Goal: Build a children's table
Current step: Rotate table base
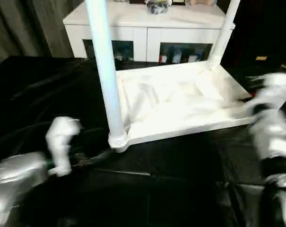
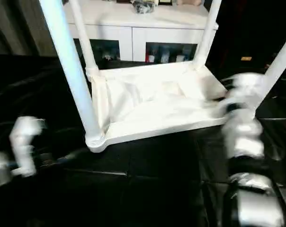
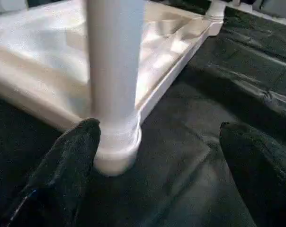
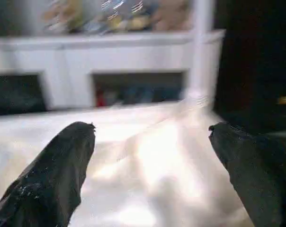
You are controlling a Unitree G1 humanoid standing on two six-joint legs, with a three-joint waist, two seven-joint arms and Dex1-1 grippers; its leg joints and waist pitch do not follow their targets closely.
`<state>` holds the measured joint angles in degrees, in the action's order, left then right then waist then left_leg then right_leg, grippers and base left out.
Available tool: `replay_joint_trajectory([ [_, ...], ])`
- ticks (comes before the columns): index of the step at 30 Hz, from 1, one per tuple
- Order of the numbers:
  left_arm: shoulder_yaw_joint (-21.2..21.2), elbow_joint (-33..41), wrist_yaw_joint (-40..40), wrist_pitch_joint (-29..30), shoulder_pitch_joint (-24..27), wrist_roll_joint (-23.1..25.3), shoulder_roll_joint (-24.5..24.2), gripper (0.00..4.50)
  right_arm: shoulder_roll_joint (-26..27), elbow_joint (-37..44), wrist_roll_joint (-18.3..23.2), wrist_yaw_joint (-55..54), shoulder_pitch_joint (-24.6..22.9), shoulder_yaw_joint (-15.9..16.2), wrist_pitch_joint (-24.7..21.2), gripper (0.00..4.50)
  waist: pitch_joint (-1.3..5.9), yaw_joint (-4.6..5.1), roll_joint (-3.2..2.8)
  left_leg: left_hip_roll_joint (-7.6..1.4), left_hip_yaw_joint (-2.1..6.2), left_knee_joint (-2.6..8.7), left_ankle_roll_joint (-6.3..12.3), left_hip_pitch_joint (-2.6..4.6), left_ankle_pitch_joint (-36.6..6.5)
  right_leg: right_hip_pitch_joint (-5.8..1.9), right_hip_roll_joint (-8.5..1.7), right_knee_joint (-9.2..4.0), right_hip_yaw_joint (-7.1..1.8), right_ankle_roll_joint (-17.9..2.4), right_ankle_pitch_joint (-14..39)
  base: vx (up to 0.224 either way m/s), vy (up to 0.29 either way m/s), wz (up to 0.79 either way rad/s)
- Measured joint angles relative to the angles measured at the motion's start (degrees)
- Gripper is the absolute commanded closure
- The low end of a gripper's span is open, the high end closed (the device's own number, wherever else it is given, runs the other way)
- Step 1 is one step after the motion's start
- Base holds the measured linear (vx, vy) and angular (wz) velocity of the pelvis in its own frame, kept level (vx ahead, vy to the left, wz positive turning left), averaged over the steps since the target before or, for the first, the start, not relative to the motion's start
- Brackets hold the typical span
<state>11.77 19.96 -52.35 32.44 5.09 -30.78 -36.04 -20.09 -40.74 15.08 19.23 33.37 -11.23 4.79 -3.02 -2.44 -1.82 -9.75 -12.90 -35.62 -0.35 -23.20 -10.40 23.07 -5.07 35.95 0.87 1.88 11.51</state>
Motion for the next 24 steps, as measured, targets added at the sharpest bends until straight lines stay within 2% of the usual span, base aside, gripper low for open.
replay_joint_trajectory([
  [1, 0.68, -0.36, 0.32, -0.39, -0.14, -0.40, 0.36, 0.01, 0.06, 1.16, -0.01, 1.37, -1.09, 0.62, -1.22, 0.14, -0.01, -0.54, 0.02, 0.02, -0.02, 0.01, 0.00, 0.01, 0.00, -0.03, -0.01, -0.03, -0.02, 0.00, 0.00, 0.000, 0.000, 0.00],
  [3, 1.03, -1.34, 1.41, -1.85, -1.67, -0.38, 1.61, 0.01, 0.26, 3.12, -0.01, 4.05, -2.41, 2.51, -2.95, 0.14, -0.01, -1.01, 0.03, 0.03, -0.01, 0.02, 0.00, 0.06, 0.00, -0.10, -0.01, -0.05, -0.04, 0.00, 0.00, 0.000, 0.000, 0.00],
  [6, 0.76, -3.46, 3.33, -3.65, -4.96, 0.34, 3.65, 0.01, 0.34, 5.51, -0.12, 7.38, -3.50, 5.10, -4.80, 0.14, 0.03, -1.13, 0.10, 0.06, -0.01, 0.02, 0.00, 0.09, 0.00, -0.16, -0.04, -0.06, -0.07, 0.00, 0.00, 0.000, 0.000, 0.00],
  [9, 0.51, -9.78, 6.56, -6.61, -10.24, 3.04, 6.00, 0.01, -0.83, 6.49, -2.17, 9.80, -5.42, 7.56, -7.03, 0.14, 0.10, -1.10, 0.31, 0.08, -0.01, 0.03, 0.00, 0.16, 0.00, -0.25, -0.04, -0.06, -0.07, 0.12, 0.07, 0.000, 0.000, 0.00],
  [13, -1.62, -18.18, 5.45, -8.76, -16.82, 3.42, 8.62, 0.01, -1.38, 5.44, -3.31, 7.78, -6.86, 7.22, -9.65, 0.14, 0.13, -0.94, 0.36, 0.19, -0.02, 0.03, 0.00, 0.16, 0.01, -0.20, -0.14, -0.09, -0.10, -0.25, -0.16, 0.000, 0.000, 0.00],
  [18, -4.35, -23.99, 3.14, -10.33, -22.20, 3.94, 10.13, 0.01, -3.91, 4.45, -3.80, 4.80, -6.83, 5.94, -11.01, 0.14, 0.14, -1.04, 0.36, 0.21, -0.02, 0.04, 0.00, 0.15, 0.01, -0.19, -0.16, -0.09, -0.08, -0.29, -0.19, 0.000, 0.000, 0.00],
  [22, -5.59, -30.57, 1.95, -13.07, -27.18, 5.82, 11.66, 0.01, -6.52, 5.91, -3.53, 8.52, -7.08, 5.04, -12.28, 0.14, 0.13, -1.45, 0.35, 0.21, 0.00, 0.08, 0.01, 0.13, 0.01, -0.20, -0.17, -0.10, -0.05, -0.29, -0.19, 0.000, 0.000, 0.00],
  [24, -6.26, -31.38, 0.69, -13.05, -28.34, 5.61, 12.27, 0.01, -7.73, 6.82, -3.68, 9.90, -7.20, 5.10, -12.98, 0.14, 0.14, -1.54, 0.35, 0.21, -0.01, 0.08, 0.01, 0.12, 0.01, -0.21, -0.17, -0.16, -0.05, -0.30, -0.19, 0.000, 0.000, 0.00],
])
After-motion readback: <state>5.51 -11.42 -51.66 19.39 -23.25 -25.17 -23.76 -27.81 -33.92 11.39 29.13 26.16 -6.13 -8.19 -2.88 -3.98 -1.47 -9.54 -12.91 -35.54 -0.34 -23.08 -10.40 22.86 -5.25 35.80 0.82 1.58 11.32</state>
